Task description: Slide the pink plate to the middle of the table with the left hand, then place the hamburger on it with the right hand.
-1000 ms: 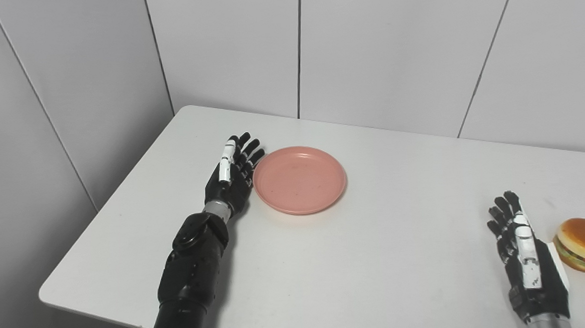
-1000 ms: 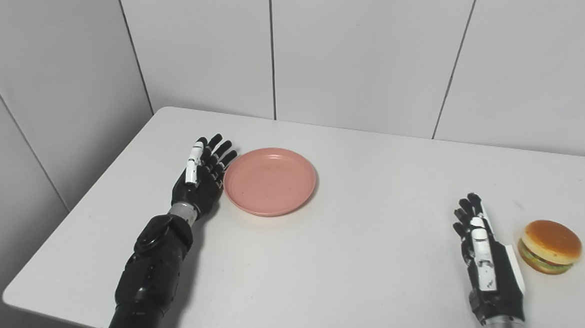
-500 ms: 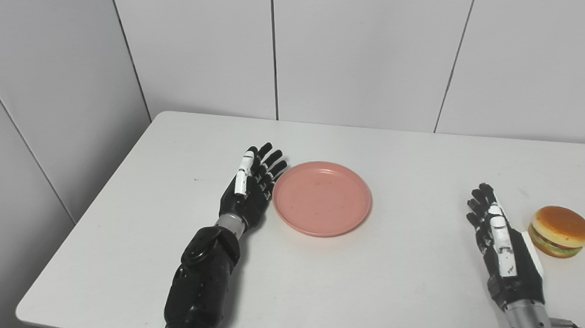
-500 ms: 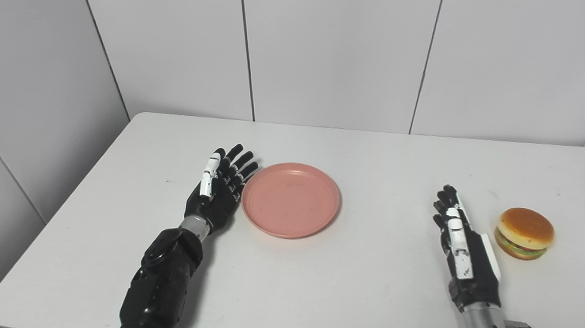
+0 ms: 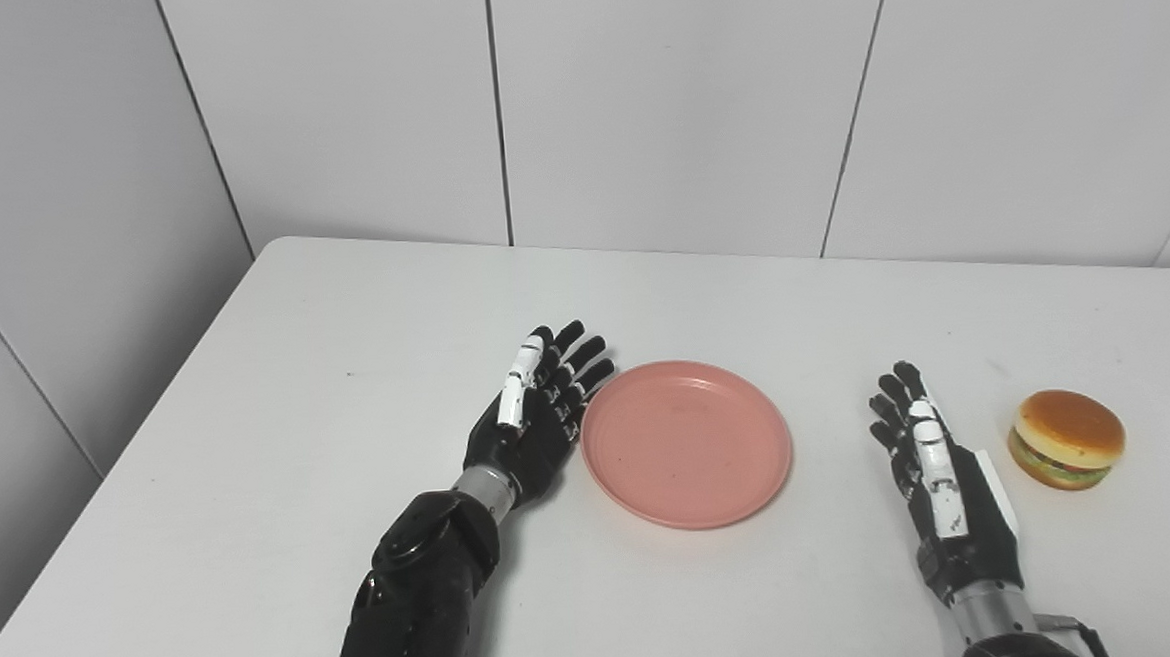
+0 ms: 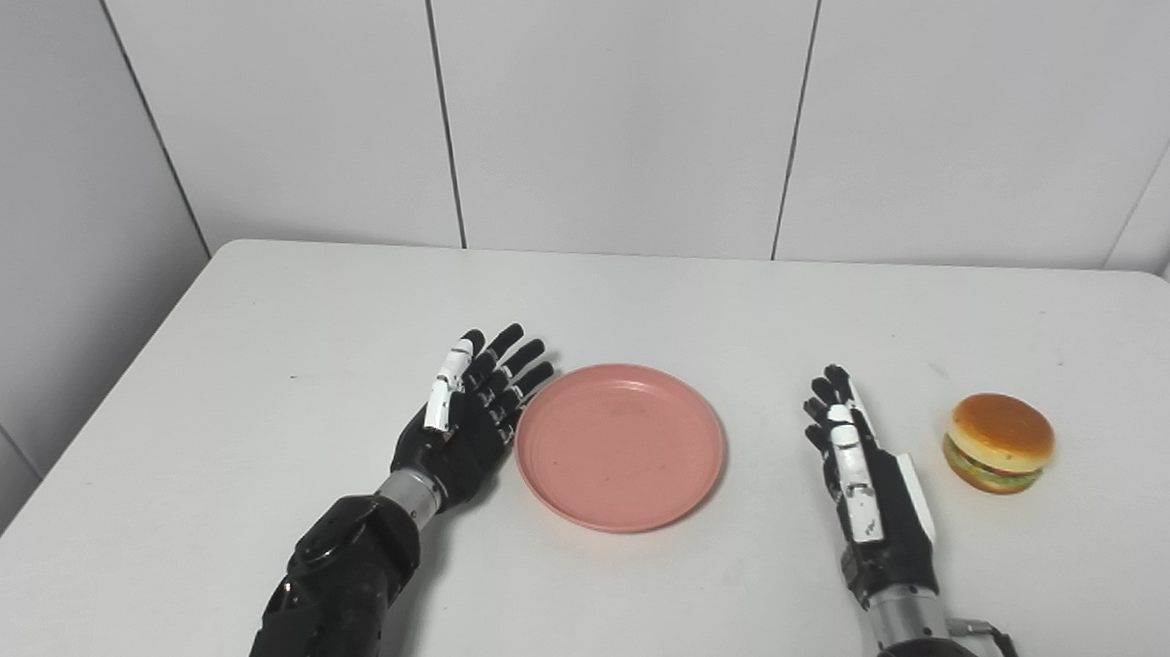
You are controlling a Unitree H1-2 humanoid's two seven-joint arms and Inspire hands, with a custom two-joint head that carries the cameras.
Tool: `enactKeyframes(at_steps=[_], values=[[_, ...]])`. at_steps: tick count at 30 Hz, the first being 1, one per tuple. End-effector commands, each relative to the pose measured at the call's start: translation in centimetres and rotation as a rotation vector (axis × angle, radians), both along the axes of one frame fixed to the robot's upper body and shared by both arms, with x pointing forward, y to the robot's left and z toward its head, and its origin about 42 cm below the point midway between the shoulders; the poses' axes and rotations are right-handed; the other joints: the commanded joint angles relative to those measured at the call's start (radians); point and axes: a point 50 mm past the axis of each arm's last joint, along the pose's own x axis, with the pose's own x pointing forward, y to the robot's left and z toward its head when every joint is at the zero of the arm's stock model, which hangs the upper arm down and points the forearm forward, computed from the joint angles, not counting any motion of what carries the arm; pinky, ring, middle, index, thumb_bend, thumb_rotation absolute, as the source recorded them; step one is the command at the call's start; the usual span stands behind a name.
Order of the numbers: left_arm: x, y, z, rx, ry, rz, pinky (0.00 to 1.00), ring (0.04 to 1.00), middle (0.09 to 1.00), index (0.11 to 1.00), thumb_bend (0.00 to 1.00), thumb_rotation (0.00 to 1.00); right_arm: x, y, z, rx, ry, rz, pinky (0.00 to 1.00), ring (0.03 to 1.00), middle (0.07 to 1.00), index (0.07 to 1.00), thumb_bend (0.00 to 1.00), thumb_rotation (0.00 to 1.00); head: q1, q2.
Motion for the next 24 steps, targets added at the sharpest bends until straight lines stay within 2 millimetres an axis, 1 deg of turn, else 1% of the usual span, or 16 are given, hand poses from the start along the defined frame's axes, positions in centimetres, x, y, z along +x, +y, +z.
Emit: enactKeyframes(at_steps=[1,4,12,16,19,20,21,22,23,24], values=[[0.0,-0.5,0.4,-0.011,-0.002,-0.032,0.97,0.944,0.955,0.962,0.33,1.00,-0.6,0.7,-0.8,0.027,0.044,0.000,0.96,0.950,0.958,0.970,0.31,1.00,-0.013,0.001],[0.0,-0.5,0.3,-0.002,0.002,-0.034,0.97,0.945,0.959,0.963,0.33,1.00,-0.6,0.8,-0.7,0.030,0.045,-0.002,0.95,0.945,0.953,0.963,0.31,1.00,-0.038,0.004],[0.0,-0.2,0.0,0.013,0.003,-0.018,0.99,0.966,0.969,0.962,0.34,1.00,-0.5,0.3,-0.3,0.042,0.034,-0.008,0.97,0.952,0.957,0.968,0.32,1.00,-0.091,0.007],[-0.1,0.2,-0.6,0.019,0.004,-0.017,0.99,0.966,0.968,0.964,0.34,1.00,-0.2,0.2,0.3,0.028,0.008,-0.030,0.96,0.953,0.952,0.958,0.32,1.00,-0.131,-0.011],[-0.2,0.5,-1.1,0.032,0.003,-0.003,0.98,0.959,0.959,0.952,0.34,1.00,0.1,0.0,1.6,-0.001,-0.044,-0.035,0.98,0.964,0.958,0.964,0.34,1.00,-0.154,-0.025],[-0.3,0.6,-1.4,0.039,0.004,-0.002,0.98,0.959,0.959,0.950,0.34,1.00,0.3,-0.2,2.1,-0.015,-0.065,-0.034,0.97,0.961,0.960,0.966,0.35,1.00,-0.169,-0.036],[-0.4,0.7,-1.5,0.044,0.004,-0.002,0.98,0.961,0.961,0.952,0.33,1.00,0.4,-0.2,2.4,-0.024,-0.077,-0.033,0.97,0.959,0.961,0.967,0.35,1.00,-0.169,-0.036],[-0.6,0.9,-1.8,0.046,0.004,-0.003,0.98,0.963,0.964,0.957,0.33,1.00,0.5,-0.4,3.1,-0.038,-0.104,-0.040,0.95,0.949,0.954,0.961,0.36,1.00,-0.194,-0.051],[-0.7,1.0,-2.0,0.046,0.004,-0.002,0.98,0.963,0.965,0.961,0.33,1.00,0.6,-0.5,3.5,-0.048,-0.121,-0.045,0.94,0.941,0.948,0.956,0.37,1.00,-0.204,-0.055],[-0.7,1.1,-2.3,0.045,0.005,-0.002,0.97,0.964,0.966,0.963,0.33,1.00,0.7,-0.6,4.1,-0.053,-0.136,-0.053,0.94,0.935,0.943,0.951,0.37,1.00,-0.229,-0.064]])
